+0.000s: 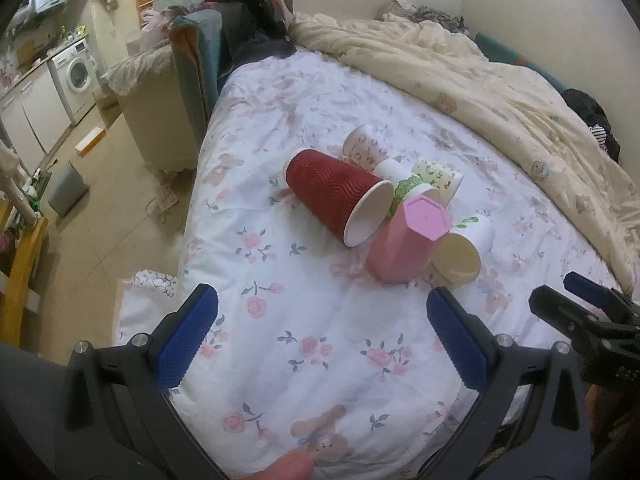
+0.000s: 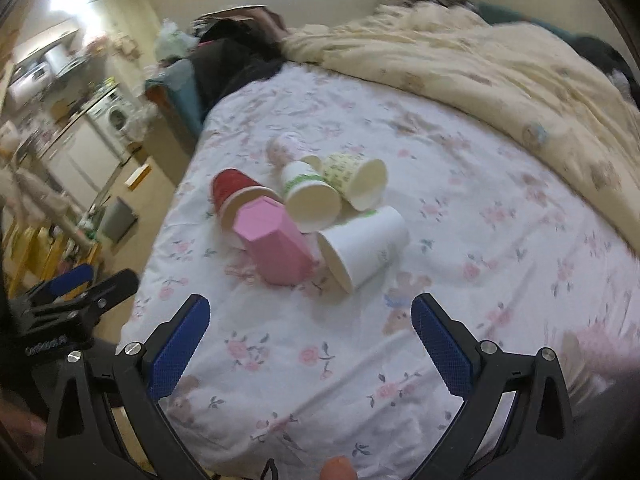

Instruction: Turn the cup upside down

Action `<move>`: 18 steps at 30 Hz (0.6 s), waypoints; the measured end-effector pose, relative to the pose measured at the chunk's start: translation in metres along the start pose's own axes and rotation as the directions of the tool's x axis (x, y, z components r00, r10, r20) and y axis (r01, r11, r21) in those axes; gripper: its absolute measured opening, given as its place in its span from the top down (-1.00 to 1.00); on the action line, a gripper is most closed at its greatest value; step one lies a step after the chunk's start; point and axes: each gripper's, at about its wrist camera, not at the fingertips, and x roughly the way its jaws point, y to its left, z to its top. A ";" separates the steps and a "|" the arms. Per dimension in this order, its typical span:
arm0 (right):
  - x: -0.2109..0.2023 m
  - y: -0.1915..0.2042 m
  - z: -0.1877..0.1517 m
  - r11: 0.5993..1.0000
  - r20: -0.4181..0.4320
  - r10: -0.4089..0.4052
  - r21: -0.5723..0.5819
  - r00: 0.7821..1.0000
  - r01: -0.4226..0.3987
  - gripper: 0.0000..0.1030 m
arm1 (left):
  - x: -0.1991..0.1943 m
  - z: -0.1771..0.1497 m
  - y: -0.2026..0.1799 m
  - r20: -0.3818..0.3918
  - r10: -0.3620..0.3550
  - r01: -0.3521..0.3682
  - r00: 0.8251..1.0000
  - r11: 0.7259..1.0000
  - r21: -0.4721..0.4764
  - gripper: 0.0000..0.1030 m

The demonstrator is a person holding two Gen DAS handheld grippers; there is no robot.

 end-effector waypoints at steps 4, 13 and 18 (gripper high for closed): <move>0.006 -0.003 0.000 1.000 0.002 -0.024 0.007 1.000 0.024 -1.00 | 0.006 0.000 -0.001 -0.015 -0.009 0.009 1.000 1.000 -0.016 -1.00; 0.005 -0.002 0.000 0.999 0.013 -0.035 -0.013 0.999 0.035 -1.00 | 0.005 0.000 0.001 -0.013 -0.008 0.008 1.000 1.000 -0.024 -1.00; 0.007 0.001 0.000 0.998 0.016 -0.056 -0.028 0.998 0.056 -1.00 | 0.005 0.000 0.002 -0.014 -0.010 0.009 1.000 1.000 -0.026 -1.00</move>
